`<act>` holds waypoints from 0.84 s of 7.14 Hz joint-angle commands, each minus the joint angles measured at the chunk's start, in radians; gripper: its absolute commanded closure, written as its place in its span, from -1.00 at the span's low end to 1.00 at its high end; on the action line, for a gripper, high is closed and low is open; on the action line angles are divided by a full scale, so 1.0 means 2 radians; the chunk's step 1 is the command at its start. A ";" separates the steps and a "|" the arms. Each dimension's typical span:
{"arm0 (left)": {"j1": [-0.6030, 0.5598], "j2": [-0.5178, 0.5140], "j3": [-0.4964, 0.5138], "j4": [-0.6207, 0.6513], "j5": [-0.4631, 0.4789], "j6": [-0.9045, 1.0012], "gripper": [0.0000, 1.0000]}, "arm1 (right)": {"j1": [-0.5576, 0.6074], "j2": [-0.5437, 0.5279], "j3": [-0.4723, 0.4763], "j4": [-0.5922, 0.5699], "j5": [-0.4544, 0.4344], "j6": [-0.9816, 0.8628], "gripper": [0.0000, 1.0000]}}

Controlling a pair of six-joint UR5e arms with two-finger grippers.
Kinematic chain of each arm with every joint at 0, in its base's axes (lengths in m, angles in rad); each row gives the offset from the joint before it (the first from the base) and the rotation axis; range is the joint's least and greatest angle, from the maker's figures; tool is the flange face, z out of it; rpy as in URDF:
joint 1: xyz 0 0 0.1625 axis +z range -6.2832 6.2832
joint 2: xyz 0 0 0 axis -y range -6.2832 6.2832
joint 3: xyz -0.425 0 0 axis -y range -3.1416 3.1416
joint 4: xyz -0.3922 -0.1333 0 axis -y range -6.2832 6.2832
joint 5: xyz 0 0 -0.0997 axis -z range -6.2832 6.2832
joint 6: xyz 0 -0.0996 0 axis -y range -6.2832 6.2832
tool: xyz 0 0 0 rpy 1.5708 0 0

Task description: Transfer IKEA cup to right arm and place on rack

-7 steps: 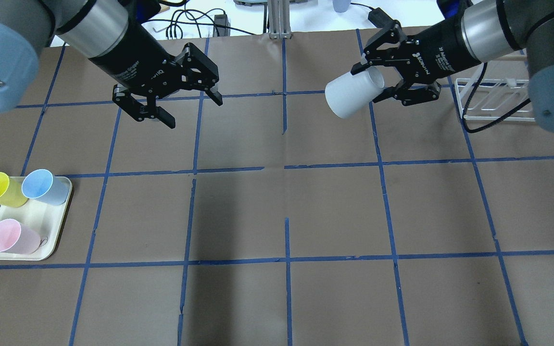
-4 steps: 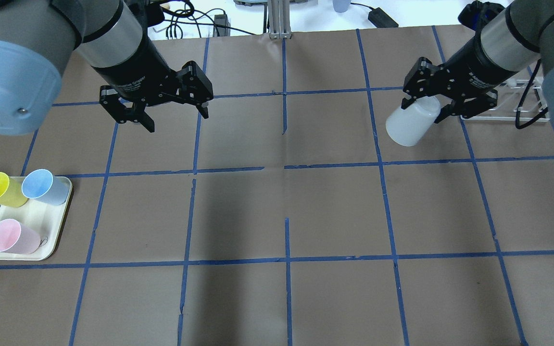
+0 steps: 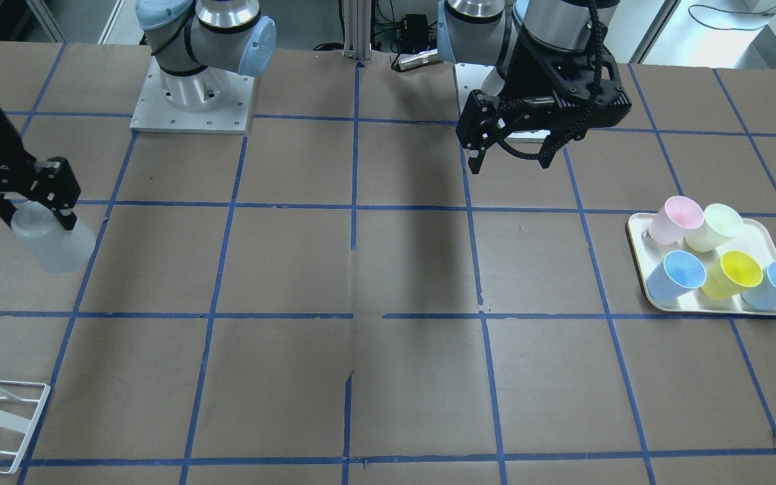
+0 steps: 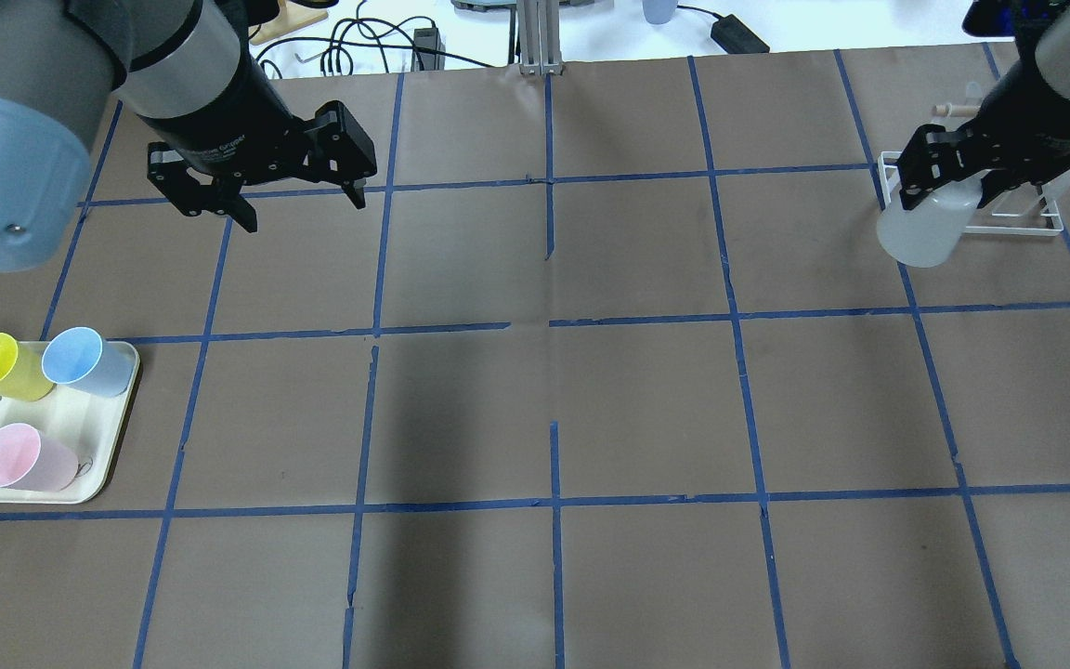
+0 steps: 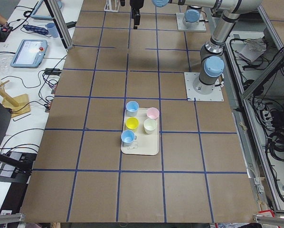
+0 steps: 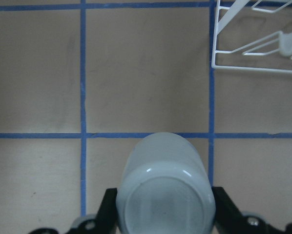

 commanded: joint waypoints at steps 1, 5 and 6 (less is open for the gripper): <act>0.013 0.004 -0.014 0.003 0.002 0.020 -1.00 | -0.018 0.052 -0.022 -0.056 -0.003 -0.065 0.30; 0.016 0.004 -0.017 0.022 0.019 0.059 -1.00 | -0.044 0.133 -0.095 -0.072 -0.003 -0.104 0.31; 0.017 0.004 -0.018 0.022 0.048 0.078 -1.00 | -0.059 0.139 -0.098 -0.071 0.000 -0.129 0.31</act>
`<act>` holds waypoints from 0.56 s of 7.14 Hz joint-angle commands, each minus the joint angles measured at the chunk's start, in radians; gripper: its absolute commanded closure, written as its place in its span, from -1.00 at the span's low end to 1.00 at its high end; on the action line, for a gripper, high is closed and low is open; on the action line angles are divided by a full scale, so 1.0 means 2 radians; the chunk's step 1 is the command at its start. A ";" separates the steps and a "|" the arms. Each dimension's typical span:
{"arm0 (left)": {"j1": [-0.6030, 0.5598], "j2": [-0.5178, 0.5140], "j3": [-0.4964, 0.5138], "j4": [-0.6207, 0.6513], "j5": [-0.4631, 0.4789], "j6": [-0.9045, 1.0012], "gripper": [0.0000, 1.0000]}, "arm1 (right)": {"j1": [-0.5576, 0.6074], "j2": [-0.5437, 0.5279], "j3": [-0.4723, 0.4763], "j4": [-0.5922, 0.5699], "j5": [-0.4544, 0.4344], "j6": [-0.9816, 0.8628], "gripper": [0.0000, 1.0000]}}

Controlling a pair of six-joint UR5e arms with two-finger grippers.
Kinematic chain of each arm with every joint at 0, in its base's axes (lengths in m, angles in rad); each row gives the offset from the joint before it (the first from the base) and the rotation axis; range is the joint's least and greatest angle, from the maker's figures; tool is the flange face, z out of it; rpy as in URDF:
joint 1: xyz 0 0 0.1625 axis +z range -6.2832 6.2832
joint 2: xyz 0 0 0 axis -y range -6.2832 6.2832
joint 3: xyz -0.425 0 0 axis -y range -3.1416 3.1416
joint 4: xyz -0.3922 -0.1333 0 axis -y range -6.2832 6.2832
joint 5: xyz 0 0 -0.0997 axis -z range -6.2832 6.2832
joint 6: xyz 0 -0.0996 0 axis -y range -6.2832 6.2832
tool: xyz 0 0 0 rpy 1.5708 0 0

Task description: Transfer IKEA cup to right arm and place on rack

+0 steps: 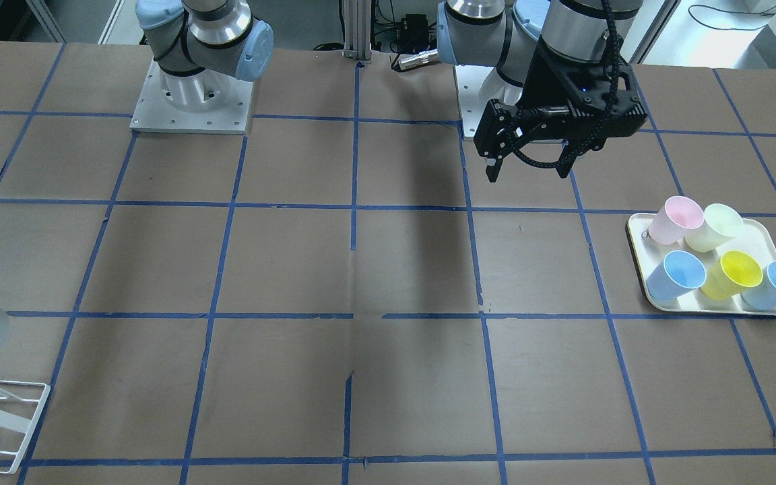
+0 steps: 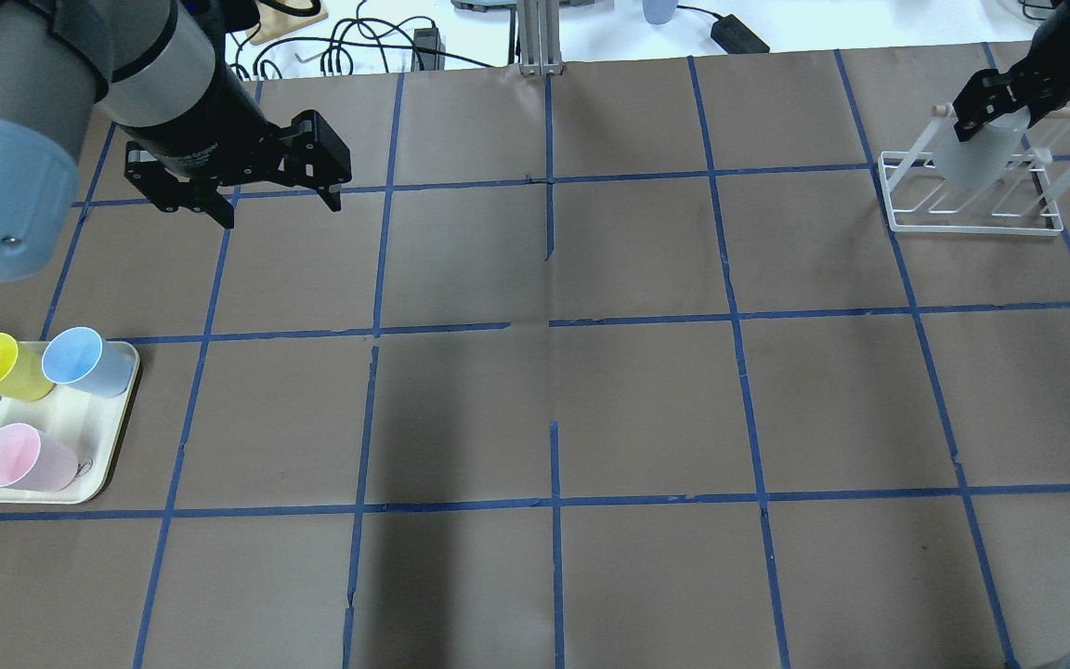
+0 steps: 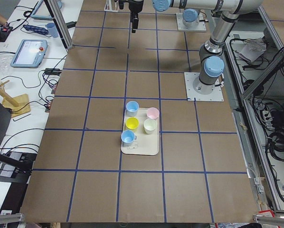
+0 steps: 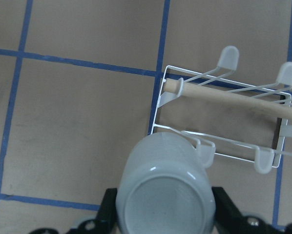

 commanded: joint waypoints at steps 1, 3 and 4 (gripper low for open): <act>0.002 -0.001 -0.001 0.001 0.026 0.022 -1.00 | -0.020 0.016 -0.010 0.001 0.002 -0.027 0.31; 0.002 -0.010 0.000 -0.006 0.022 0.024 -1.00 | -0.020 0.034 -0.013 -0.002 0.002 -0.028 0.32; 0.003 -0.011 0.002 -0.013 -0.003 0.031 -1.00 | -0.020 0.040 -0.014 -0.002 0.004 -0.028 0.32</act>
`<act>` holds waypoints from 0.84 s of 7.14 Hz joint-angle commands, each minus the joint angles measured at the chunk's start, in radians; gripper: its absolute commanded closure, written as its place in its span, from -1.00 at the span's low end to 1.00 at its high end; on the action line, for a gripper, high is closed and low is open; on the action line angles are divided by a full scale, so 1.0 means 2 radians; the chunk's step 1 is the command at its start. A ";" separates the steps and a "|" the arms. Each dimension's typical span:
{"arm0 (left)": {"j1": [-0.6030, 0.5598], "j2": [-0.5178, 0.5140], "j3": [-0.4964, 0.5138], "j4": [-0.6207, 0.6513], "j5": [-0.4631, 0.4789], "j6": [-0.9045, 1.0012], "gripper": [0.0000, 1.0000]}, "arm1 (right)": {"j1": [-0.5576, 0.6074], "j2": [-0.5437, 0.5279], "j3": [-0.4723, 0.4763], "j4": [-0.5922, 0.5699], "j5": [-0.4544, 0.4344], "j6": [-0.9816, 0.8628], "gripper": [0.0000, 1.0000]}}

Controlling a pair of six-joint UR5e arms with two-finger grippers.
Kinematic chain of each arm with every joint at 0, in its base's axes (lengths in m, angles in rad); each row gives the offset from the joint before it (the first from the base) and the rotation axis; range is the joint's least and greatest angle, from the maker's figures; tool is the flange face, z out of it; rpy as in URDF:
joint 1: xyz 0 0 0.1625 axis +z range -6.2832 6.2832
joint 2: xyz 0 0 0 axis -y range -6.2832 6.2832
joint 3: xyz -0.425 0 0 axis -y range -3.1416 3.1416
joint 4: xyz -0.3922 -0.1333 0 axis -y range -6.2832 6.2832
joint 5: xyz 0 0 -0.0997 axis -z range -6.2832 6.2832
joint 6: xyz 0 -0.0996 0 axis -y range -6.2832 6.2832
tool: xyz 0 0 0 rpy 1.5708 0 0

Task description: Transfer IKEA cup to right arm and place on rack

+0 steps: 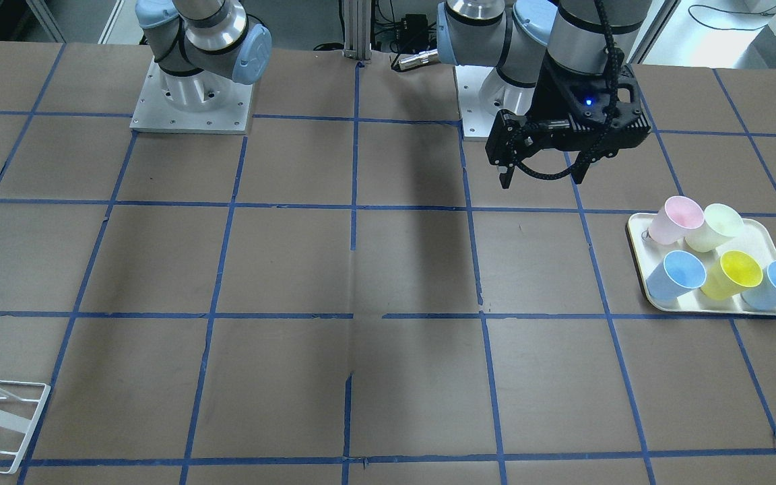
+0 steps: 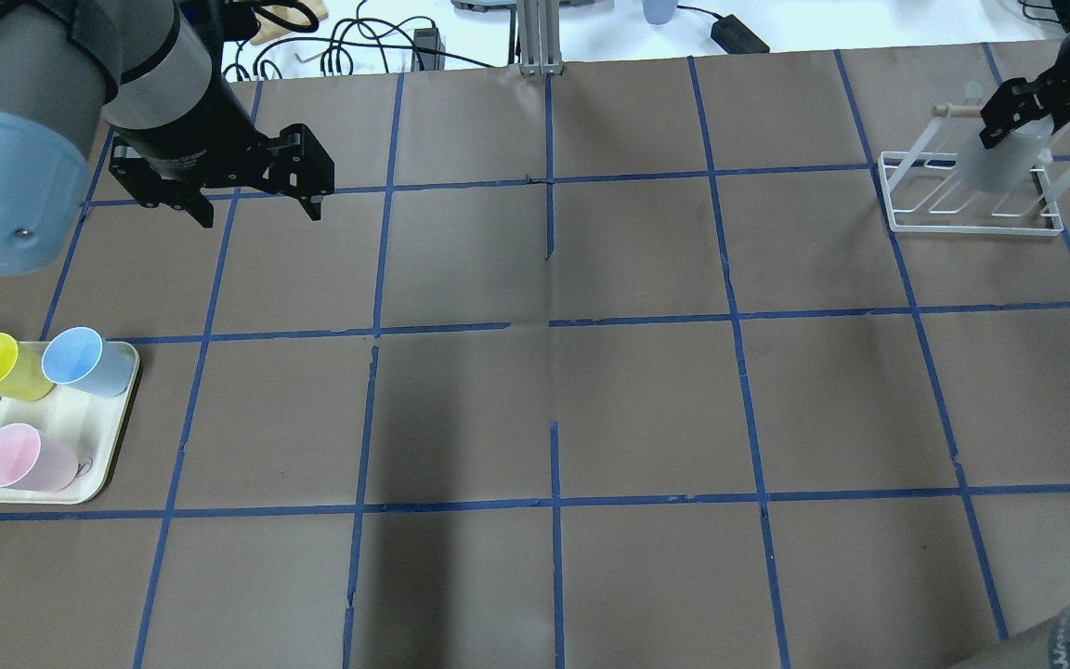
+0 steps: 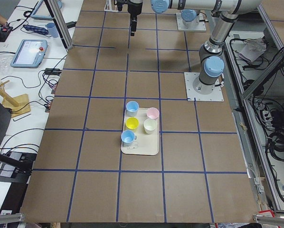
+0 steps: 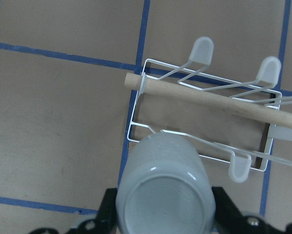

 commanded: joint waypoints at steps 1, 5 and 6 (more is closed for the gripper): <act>0.002 -0.005 0.008 -0.022 -0.020 0.021 -1.00 | 0.000 0.011 -0.002 -0.001 0.000 -0.001 0.32; 0.004 -0.003 0.008 -0.022 -0.023 0.026 -1.00 | -0.001 0.030 -0.004 -0.015 -0.001 -0.009 0.29; 0.004 -0.003 0.008 -0.022 -0.023 0.026 -1.00 | -0.009 0.036 -0.003 -0.016 0.001 -0.018 0.29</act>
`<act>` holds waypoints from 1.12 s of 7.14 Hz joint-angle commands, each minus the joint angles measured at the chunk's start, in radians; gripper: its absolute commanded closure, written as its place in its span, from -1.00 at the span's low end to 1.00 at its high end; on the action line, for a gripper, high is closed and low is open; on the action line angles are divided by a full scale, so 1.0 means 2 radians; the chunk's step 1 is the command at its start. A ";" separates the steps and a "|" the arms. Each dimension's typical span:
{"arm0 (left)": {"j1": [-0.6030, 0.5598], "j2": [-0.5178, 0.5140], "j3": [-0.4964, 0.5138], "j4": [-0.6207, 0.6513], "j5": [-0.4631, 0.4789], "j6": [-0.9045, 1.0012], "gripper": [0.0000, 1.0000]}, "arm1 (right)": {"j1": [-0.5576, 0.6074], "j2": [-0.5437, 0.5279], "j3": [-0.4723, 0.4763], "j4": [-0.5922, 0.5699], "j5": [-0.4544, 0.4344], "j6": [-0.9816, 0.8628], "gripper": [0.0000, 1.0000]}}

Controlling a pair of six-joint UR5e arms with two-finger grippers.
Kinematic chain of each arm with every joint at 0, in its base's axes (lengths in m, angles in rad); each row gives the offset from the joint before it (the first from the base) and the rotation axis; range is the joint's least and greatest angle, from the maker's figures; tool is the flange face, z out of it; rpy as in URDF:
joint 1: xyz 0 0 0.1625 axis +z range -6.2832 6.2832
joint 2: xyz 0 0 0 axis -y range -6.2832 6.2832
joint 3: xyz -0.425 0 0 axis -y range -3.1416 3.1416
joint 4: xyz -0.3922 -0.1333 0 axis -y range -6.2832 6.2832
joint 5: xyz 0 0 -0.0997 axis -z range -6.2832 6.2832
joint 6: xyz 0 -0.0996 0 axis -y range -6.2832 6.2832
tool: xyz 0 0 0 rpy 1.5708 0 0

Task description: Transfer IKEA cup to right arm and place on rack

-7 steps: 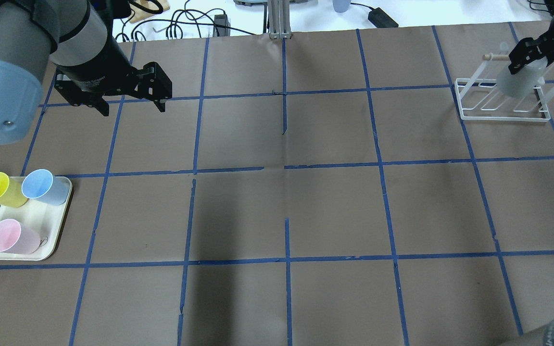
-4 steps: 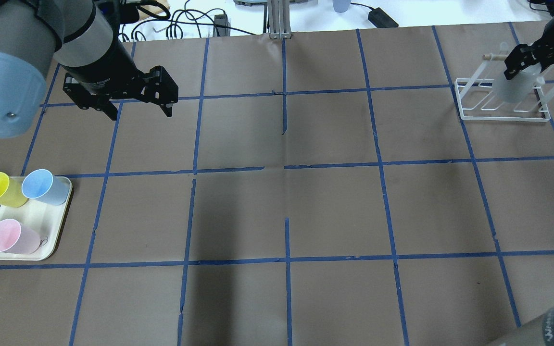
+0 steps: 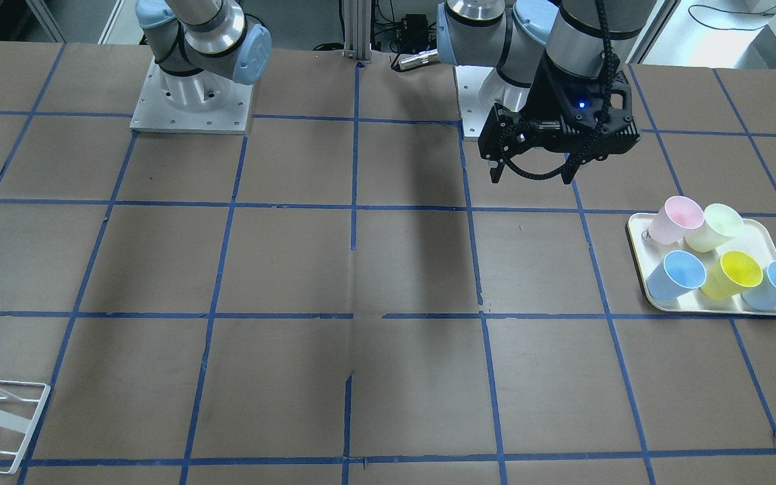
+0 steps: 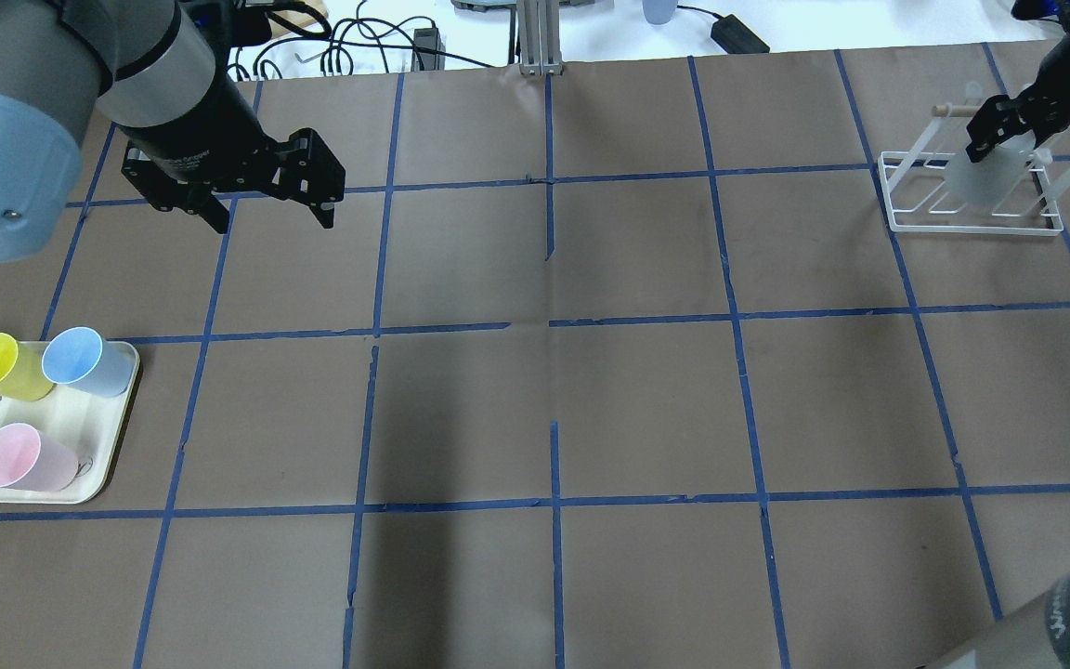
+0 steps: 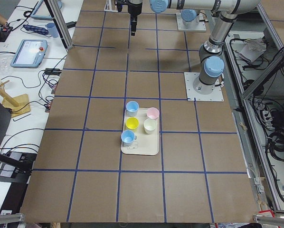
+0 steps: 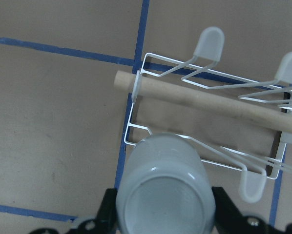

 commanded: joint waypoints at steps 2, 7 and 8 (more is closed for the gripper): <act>0.000 0.001 -0.002 0.000 -0.001 -0.005 -1.00 | -0.015 0.016 0.000 -0.004 0.007 -0.009 0.16; 0.000 0.003 -0.004 0.001 -0.002 -0.007 -1.00 | -0.015 0.023 -0.001 -0.003 0.010 -0.003 -1.00; 0.000 0.003 -0.004 0.000 -0.001 -0.006 -1.00 | -0.013 0.020 -0.003 -0.001 0.010 -0.002 -1.00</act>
